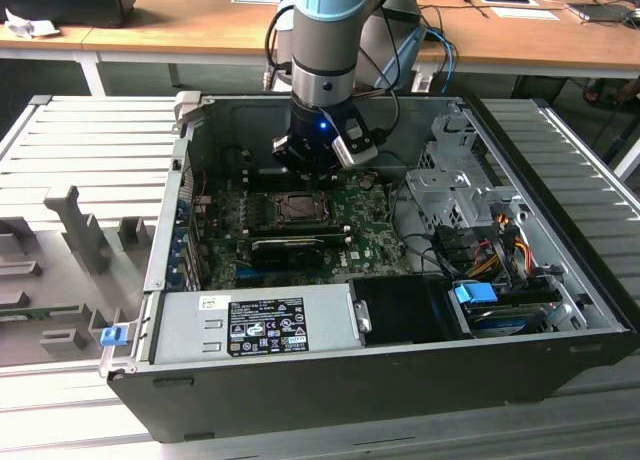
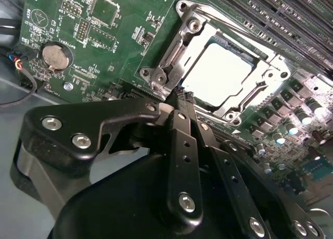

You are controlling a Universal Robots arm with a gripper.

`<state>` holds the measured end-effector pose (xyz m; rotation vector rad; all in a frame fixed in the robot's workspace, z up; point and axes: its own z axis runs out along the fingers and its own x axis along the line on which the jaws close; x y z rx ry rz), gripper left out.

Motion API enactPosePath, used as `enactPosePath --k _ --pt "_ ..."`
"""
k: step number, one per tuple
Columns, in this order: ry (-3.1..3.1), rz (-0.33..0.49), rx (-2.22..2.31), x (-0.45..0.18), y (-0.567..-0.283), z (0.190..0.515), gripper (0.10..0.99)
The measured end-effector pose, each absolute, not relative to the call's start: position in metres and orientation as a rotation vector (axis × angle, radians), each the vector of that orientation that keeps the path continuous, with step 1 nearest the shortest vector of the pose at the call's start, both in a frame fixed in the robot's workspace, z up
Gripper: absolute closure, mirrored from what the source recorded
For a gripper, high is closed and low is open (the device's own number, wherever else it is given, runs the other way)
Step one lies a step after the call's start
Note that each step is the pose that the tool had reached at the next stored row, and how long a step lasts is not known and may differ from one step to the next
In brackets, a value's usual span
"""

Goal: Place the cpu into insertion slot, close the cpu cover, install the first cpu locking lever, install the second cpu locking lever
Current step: 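Install the second cpu locking lever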

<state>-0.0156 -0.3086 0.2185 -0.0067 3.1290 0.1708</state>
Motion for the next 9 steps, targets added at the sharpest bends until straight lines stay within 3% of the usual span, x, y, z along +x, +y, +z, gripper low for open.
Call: enactPosePath --k 9 --pt "3.129 0.171 -0.007 -0.0156 -0.3137 0.2184 0.98"
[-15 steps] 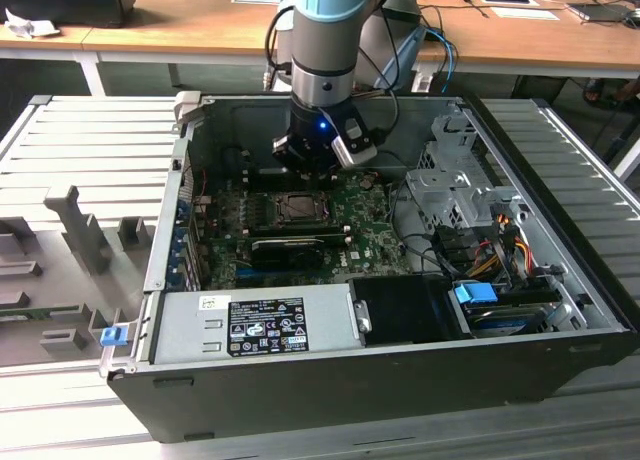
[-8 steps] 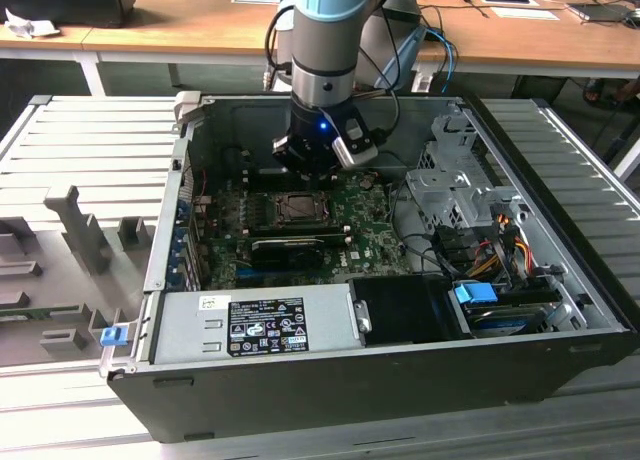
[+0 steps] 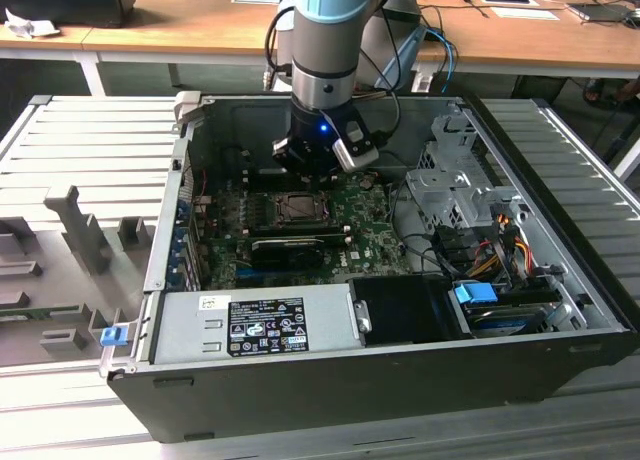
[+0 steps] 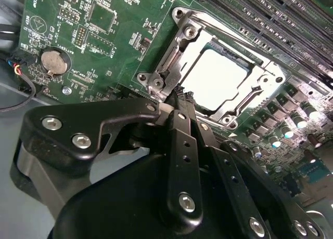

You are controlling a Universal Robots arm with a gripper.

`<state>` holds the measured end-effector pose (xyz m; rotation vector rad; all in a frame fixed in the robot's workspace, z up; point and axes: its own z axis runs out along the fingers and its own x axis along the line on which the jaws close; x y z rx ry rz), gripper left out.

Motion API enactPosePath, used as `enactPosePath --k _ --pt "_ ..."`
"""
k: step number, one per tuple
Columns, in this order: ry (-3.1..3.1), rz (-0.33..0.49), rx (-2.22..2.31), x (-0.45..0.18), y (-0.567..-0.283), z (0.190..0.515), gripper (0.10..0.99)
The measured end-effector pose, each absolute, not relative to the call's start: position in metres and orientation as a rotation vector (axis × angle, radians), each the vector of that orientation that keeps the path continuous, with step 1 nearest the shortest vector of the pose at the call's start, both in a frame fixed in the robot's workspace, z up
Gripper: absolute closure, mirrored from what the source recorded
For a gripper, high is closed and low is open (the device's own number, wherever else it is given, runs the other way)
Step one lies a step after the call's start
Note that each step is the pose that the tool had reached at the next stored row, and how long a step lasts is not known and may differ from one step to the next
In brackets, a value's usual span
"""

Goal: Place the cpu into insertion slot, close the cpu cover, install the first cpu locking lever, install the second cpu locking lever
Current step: 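Install the second cpu locking lever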

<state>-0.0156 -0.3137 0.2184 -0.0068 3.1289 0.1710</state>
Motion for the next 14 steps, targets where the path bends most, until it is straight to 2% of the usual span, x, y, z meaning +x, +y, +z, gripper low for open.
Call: enactPosePath --k 14 --pt "3.129 0.171 -0.007 -0.0156 -0.3226 0.2186 0.98"
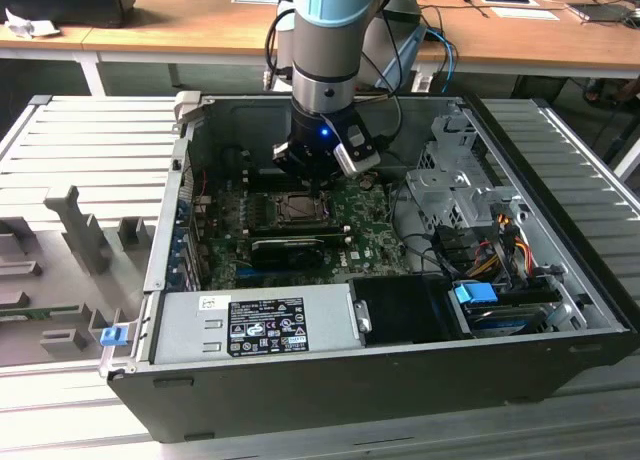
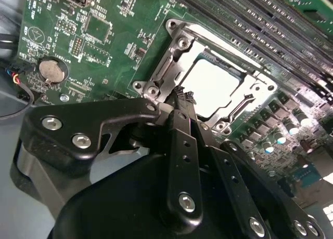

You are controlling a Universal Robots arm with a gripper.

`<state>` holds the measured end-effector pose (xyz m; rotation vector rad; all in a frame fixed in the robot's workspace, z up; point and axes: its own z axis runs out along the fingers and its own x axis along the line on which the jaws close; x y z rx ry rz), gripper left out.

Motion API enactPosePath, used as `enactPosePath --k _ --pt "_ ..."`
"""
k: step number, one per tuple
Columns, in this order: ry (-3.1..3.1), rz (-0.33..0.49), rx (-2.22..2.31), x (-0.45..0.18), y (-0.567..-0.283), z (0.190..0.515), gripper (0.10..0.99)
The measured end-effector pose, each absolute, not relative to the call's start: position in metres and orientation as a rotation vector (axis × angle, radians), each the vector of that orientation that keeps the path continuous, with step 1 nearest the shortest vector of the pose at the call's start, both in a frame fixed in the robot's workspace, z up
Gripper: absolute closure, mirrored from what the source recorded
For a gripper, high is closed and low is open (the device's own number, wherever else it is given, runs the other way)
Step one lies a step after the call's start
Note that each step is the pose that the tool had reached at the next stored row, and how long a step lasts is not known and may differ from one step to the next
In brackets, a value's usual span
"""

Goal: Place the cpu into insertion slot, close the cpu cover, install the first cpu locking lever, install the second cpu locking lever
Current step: 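Install the second cpu locking lever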

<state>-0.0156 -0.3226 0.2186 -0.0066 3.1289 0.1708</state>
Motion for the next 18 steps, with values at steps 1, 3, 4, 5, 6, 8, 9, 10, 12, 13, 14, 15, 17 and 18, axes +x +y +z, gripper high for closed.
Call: enactPosePath --k 1,3,4,5,6,8,9,10,12,13,14,15,17,18 --pt "3.129 0.171 -0.006 -0.0157 -0.3226 0.2188 0.98" --pt "3.129 0.17 -0.007 -0.0156 -0.3228 0.2205 0.98" --pt "3.129 0.17 -0.007 -0.0156 -0.3229 0.2214 0.98" --pt "3.129 0.17 -0.007 -0.0156 -0.3228 0.2238 0.98" --pt "3.129 0.171 -0.007 -0.0156 -0.3229 0.2259 0.98" --pt "3.129 0.171 -0.007 -0.0156 -0.3236 0.2265 0.98" --pt "3.129 0.171 -0.007 -0.0156 -0.3239 0.2264 0.98" --pt "3.129 0.171 -0.007 -0.0156 -0.3243 0.2264 0.98" --pt "3.129 0.171 -0.007 -0.0156 -0.3266 0.226 0.98" --pt "3.129 0.171 -0.007 -0.0156 -0.3273 0.2259 0.98" --pt "3.129 0.171 -0.007 -0.0156 -0.3281 0.2258 0.98" --pt "3.129 0.171 -0.007 -0.0156 -0.329 0.2258 0.98" --pt "3.129 0.171 -0.007 -0.0157 -0.3301 0.2258 0.98" --pt "3.129 0.17 -0.006 -0.0157 -0.3303 0.2261 0.98"
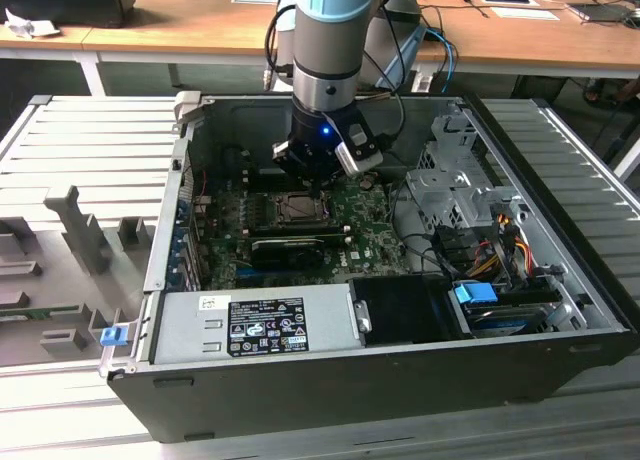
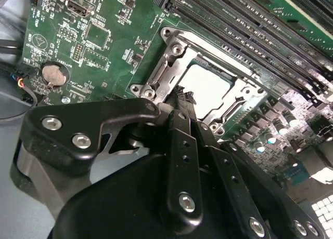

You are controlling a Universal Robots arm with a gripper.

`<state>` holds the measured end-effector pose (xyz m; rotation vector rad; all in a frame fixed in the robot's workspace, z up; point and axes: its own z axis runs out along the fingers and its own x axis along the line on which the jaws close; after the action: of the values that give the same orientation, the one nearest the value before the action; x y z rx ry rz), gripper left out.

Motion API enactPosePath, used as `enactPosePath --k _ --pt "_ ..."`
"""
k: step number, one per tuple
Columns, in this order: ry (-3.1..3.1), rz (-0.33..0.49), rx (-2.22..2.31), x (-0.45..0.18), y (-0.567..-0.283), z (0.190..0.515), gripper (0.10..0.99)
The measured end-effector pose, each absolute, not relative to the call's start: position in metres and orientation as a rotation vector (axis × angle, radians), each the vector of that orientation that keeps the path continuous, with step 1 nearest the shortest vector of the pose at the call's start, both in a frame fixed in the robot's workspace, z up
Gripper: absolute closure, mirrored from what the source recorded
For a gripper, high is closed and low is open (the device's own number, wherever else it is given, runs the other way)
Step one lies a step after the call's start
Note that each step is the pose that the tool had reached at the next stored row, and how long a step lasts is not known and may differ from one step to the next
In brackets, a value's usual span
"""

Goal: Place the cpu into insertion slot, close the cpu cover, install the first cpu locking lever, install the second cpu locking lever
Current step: 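Install the second cpu locking lever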

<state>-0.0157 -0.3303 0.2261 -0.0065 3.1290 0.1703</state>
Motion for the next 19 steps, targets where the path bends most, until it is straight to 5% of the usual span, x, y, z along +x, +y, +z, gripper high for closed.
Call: enactPosePath --k 19 --pt "3.129 0.17 -0.007 -0.0156 -0.3356 0.2358 0.98"
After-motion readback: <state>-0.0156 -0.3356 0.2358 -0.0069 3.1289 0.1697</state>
